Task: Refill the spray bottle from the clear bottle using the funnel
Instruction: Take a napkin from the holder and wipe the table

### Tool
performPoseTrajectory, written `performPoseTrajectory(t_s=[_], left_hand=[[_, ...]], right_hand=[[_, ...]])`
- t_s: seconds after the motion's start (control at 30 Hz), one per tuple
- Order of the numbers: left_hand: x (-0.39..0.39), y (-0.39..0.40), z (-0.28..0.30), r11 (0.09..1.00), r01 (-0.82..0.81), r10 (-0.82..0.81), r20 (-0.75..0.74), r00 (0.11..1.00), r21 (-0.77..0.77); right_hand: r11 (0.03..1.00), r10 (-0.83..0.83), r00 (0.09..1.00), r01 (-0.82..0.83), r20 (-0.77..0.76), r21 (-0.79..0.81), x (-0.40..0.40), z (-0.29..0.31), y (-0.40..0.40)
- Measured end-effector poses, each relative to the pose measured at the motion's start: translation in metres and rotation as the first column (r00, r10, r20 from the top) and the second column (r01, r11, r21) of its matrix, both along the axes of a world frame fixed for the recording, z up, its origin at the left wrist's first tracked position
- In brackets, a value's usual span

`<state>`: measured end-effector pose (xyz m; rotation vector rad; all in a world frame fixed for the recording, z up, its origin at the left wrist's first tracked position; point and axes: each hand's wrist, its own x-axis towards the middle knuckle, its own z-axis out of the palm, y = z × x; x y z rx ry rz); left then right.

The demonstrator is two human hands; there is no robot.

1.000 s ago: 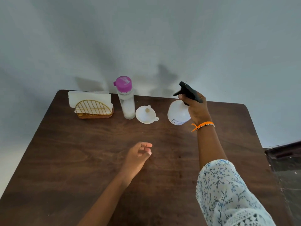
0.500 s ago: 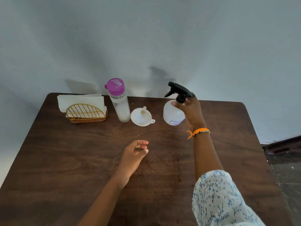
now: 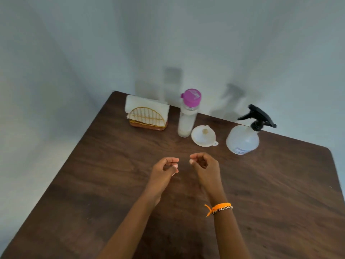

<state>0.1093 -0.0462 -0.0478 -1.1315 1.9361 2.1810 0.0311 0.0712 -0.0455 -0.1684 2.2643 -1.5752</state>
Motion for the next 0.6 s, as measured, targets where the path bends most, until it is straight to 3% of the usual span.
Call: performPoseTrajectory(t_s=[0.13, 0.23, 0.4, 0.6], left_hand=[[0.011, -0.029, -0.002, 0.992, -0.124, 0.125, -0.02, 0.992, 0.027], [0.016, -0.049, -0.005, 0.98, -0.197, 0.198, -0.034, 0.98, 0.041], [0.017, -0.071, -0.004, 0.971, -0.234, 0.236, -0.045, 0.971, 0.048], [-0.003, -0.101, -0.002, 0.968, -0.252, 0.252, -0.029, 0.967, -0.012]], right_hand=[[0.981, 0.191, 0.98, -0.189, -0.055, 0.036, -0.007, 0.004, -0.054], [0.969, 0.245, 0.964, -0.243, -0.102, 0.037, -0.019, 0.009, -0.092], [0.962, 0.243, 0.911, -0.183, -0.333, 0.201, -0.057, 0.009, -0.144], [0.908, 0.303, 0.869, -0.139, -0.392, 0.395, -0.087, -0.001, -0.169]])
